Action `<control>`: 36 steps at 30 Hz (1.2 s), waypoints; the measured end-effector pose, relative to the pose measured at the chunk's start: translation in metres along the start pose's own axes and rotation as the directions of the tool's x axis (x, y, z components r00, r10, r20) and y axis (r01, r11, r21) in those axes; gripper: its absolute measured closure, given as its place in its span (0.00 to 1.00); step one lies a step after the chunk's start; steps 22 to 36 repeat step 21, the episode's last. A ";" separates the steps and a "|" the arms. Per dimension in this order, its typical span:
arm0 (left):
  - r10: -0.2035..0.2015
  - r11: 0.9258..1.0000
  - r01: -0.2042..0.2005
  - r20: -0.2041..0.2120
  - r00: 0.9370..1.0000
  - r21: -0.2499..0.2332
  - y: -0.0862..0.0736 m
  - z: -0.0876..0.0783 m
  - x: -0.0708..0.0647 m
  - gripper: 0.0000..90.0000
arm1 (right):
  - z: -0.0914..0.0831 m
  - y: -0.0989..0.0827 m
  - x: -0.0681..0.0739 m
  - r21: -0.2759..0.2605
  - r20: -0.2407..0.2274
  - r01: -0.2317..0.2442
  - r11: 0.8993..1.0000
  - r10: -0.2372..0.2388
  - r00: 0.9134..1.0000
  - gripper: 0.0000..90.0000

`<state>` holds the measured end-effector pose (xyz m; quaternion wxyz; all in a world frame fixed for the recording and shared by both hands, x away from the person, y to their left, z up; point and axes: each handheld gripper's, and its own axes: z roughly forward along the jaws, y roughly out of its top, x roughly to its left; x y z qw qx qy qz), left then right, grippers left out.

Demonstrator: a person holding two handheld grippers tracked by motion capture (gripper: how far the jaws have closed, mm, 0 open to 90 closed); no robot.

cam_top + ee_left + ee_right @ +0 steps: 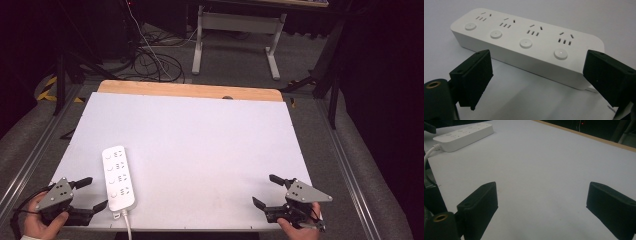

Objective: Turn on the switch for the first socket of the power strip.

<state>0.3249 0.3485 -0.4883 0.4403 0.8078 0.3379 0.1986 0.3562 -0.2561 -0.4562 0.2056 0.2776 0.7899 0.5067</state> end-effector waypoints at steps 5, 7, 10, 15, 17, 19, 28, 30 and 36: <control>0.012 1.000 -0.012 -0.008 1.000 -0.012 0.000 0.000 0.000 0.11 | 0.000 0.000 0.000 0.000 0.001 0.000 1.000 0.000 1.000 0.12; -0.001 1.000 0.001 -0.023 1.000 -0.025 0.002 -0.001 -0.002 0.11 | 0.000 0.000 0.000 0.000 0.001 0.000 1.000 0.000 1.000 0.12; -0.029 0.999 0.027 -0.044 0.999 -0.043 0.003 -0.002 -0.003 0.11 | 0.000 0.000 0.000 0.001 0.001 0.000 1.000 0.000 1.000 0.12; -0.022 0.998 0.020 -0.050 0.998 -0.052 0.005 -0.003 -0.003 0.11 | 0.001 0.000 0.000 0.001 0.000 0.002 1.000 -0.002 1.000 0.12; -0.022 0.998 0.019 -0.049 0.999 -0.052 0.005 -0.004 -0.004 0.11 | 0.001 0.000 0.000 0.002 0.001 -0.001 1.000 0.001 1.000 0.12; -0.017 0.998 0.014 -0.053 0.998 -0.054 0.005 -0.004 -0.004 0.11 | 0.001 0.000 0.000 0.003 0.002 0.000 1.000 0.000 1.000 0.12; -0.014 0.998 0.011 -0.054 0.998 -0.055 0.005 -0.005 -0.004 0.11 | 0.001 0.000 0.000 0.001 0.001 -0.001 1.000 0.001 1.000 0.12; -0.014 0.998 0.011 -0.054 0.998 -0.055 0.005 -0.005 -0.004 0.11 | 0.001 0.000 0.000 0.001 0.001 -0.001 1.000 0.001 1.000 0.12; -0.014 0.998 0.011 -0.054 0.998 -0.055 0.005 -0.005 -0.004 0.11 | 0.001 0.000 0.000 0.001 0.001 -0.001 1.000 0.001 1.000 0.12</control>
